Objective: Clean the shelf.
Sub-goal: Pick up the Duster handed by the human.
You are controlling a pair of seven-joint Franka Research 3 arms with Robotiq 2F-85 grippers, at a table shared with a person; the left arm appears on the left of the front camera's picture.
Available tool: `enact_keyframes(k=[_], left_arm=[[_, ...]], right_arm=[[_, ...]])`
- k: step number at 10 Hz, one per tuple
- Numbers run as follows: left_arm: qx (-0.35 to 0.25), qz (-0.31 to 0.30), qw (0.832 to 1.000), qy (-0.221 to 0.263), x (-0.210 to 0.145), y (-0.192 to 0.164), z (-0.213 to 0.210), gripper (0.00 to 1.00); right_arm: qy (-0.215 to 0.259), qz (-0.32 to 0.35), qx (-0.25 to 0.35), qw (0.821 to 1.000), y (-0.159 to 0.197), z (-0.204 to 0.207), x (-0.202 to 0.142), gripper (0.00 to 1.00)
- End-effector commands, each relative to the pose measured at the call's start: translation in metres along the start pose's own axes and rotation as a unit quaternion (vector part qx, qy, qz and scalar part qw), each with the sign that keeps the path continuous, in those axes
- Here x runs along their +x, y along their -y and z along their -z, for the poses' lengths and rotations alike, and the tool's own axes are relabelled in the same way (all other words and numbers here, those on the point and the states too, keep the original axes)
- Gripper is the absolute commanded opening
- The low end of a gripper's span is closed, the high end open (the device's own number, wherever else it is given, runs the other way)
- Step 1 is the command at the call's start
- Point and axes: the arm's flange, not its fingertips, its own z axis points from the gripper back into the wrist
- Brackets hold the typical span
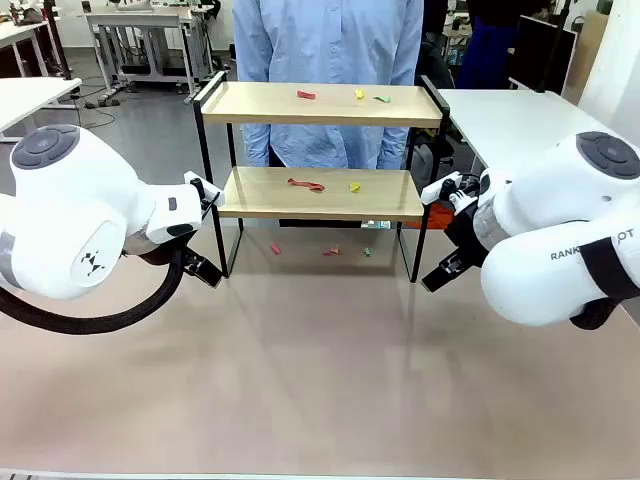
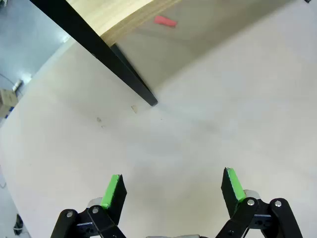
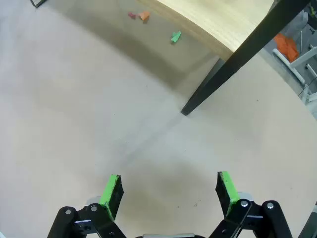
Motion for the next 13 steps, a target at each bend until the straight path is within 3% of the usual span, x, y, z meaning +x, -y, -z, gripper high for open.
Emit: enact_keyframes(k=[1, 9, 10, 11, 13], left_arm=[[0.000, 0.000, 1.000, 0.000, 0.000, 0.000, 0.000, 1.00], [0.000, 0.000, 1.000, 0.000, 0.000, 0.001, 0.000, 1.00], [0.001, 0.014, 0.999, 0.029, 0.007, -0.010, -0.024, 1.00], [-0.034, 0.021, 0.998, 0.040, 0.016, -0.028, -0.051, 1.00], [-0.106, 0.071, 0.992, 0.026, 0.033, -0.080, -0.093, 1.00]], right_arm=[[0.000, 0.000, 0.000, 1.000, 0.000, 0.000, 0.000, 1.00], [0.000, 0.000, 0.000, 1.000, 0.000, 0.000, 0.000, 1.00], [0.025, -0.001, -0.004, 1.000, 0.011, -0.021, 0.021, 1.00], [0.047, 0.017, -0.008, 0.999, 0.033, -0.042, 0.042, 1.00], [0.057, 0.035, 0.055, 0.996, 0.087, -0.073, 0.068, 1.00]])
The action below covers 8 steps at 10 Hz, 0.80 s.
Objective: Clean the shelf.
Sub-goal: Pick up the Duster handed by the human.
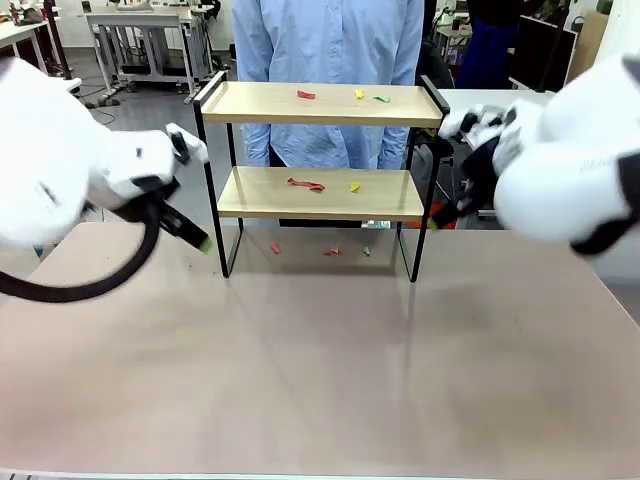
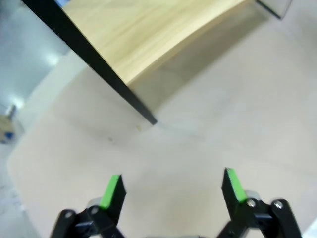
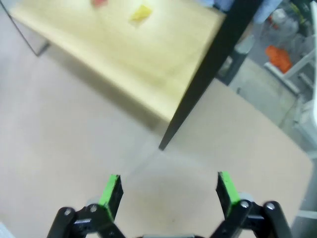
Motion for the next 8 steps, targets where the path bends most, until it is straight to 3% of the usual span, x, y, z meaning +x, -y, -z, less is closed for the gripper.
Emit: enact_keyframes(k=[1, 3, 5, 7, 8], left_arm=[[-0.099, 0.063, 0.993, -0.015, 0.007, -0.066, -0.039, 1.00], [-0.198, 0.143, 0.969, 0.038, 0.004, -0.118, -0.049, 1.00], [-0.260, 0.181, 0.942, 0.109, -0.010, -0.178, -0.034, 1.00], [-0.272, 0.213, 0.919, 0.188, -0.029, -0.203, -0.017, 1.00], [-0.268, 0.205, 0.919, 0.202, -0.036, -0.200, -0.013, 1.00]], right_arm=[[0.007, -0.012, 0.073, 0.997, 0.055, -0.017, 0.015, 1.00], [0.047, -0.084, 0.138, 0.986, 0.117, -0.022, 0.012, 1.00], [0.080, -0.147, 0.201, 0.965, 0.176, -0.007, -0.010, 1.00], [0.102, -0.185, 0.226, 0.951, 0.207, 0.014, -0.039, 1.00], [0.134, -0.196, 0.230, 0.944, 0.205, 0.011, -0.048, 1.00]])
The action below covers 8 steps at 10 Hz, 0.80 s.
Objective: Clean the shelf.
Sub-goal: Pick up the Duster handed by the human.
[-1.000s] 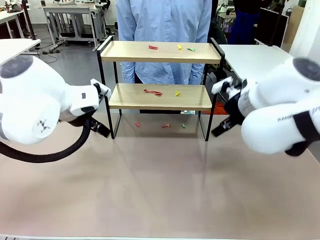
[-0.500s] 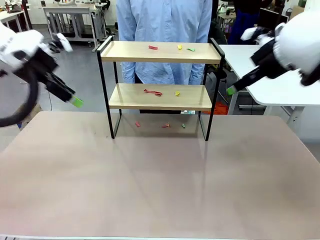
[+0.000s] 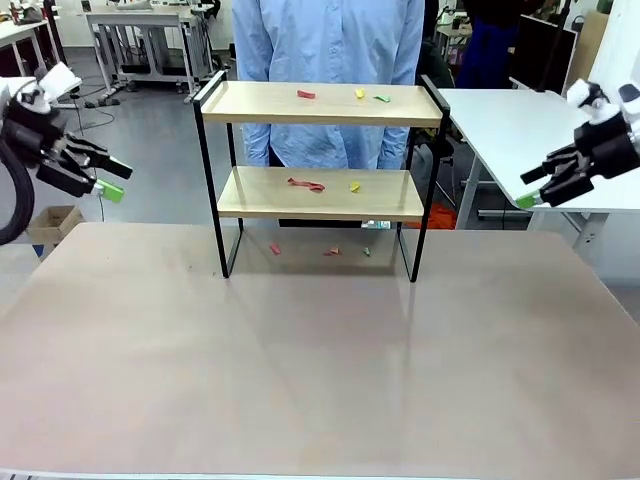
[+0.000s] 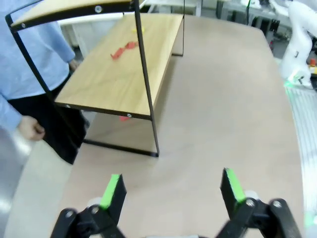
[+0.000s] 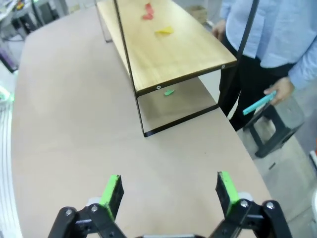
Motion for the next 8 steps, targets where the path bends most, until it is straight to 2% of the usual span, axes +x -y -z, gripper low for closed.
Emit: enact_keyframes(k=[1, 6, 7, 8], left_arm=[[0.007, -0.010, 1.000, -0.027, 0.020, 0.011, -0.006, 1.00], [0.006, -0.004, 1.000, -0.021, 0.018, 0.005, -0.004, 1.00], [-0.008, -0.031, 0.999, -0.004, 0.003, -0.024, -0.004, 1.00], [-0.025, -0.060, 0.997, 0.031, -0.019, -0.052, -0.008, 1.00]], right_arm=[[-0.021, 0.021, -0.015, 0.999, -0.008, -0.003, 0.018, 1.00], [-0.021, 0.021, -0.015, 0.999, -0.008, -0.003, 0.018, 1.00], [-0.027, 0.010, -0.011, 1.000, -0.007, 0.001, 0.016, 1.00], [0.010, 0.029, 0.003, 1.000, 0.031, 0.003, 0.004, 1.00]])
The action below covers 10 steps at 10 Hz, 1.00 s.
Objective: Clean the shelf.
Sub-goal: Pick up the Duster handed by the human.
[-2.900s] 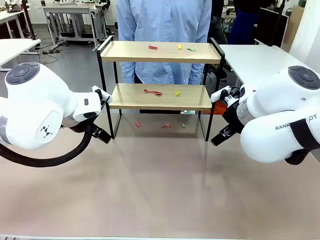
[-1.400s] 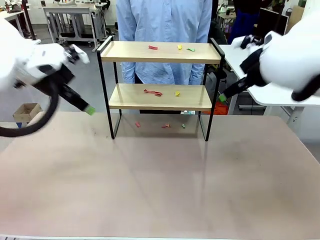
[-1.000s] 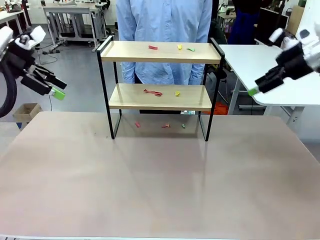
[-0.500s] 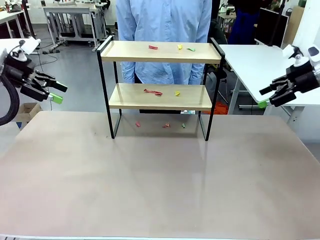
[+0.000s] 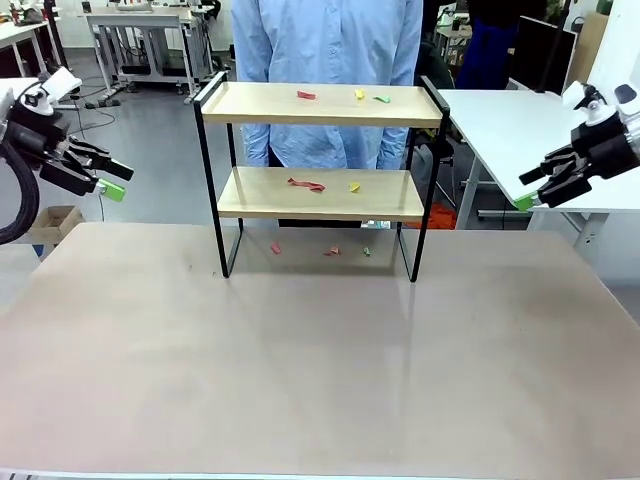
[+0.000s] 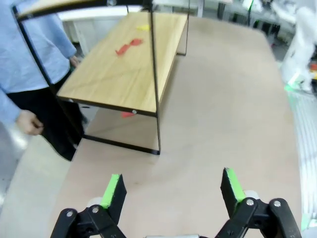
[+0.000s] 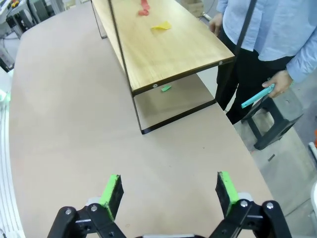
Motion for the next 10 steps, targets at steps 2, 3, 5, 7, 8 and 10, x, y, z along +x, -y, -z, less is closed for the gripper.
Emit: enact_keyframes(k=[2, 3, 5, 7, 8, 10], left_arm=[[-0.049, -0.026, 0.994, 0.092, -0.045, -0.072, -0.005, 1.00], [-0.060, -0.025, 0.992, 0.111, -0.062, -0.082, -0.004, 1.00], [-0.082, 0.006, 0.983, 0.165, -0.086, -0.087, 0.002, 1.00], [-0.075, 0.050, 0.974, 0.207, -0.103, -0.089, 0.003, 1.00], [-0.075, 0.063, 0.970, 0.223, -0.107, -0.091, 0.005, 1.00], [-0.075, 0.090, 0.962, 0.248, -0.115, -0.091, 0.015, 1.00]], right_arm=[[0.094, -0.003, 0.080, 0.992, 0.085, 0.016, -0.026, 1.00], [0.131, -0.003, 0.090, 0.987, 0.103, 0.027, -0.040, 1.00], [0.196, -0.009, 0.097, 0.976, 0.133, 0.041, -0.069, 1.00], [0.250, -0.009, 0.129, 0.960, 0.142, 0.045, -0.090, 1.00], [0.275, -0.012, 0.129, 0.953, 0.144, 0.045, -0.096, 1.00], [0.301, -0.018, 0.113, 0.947, 0.154, 0.049, -0.105, 1.00]])
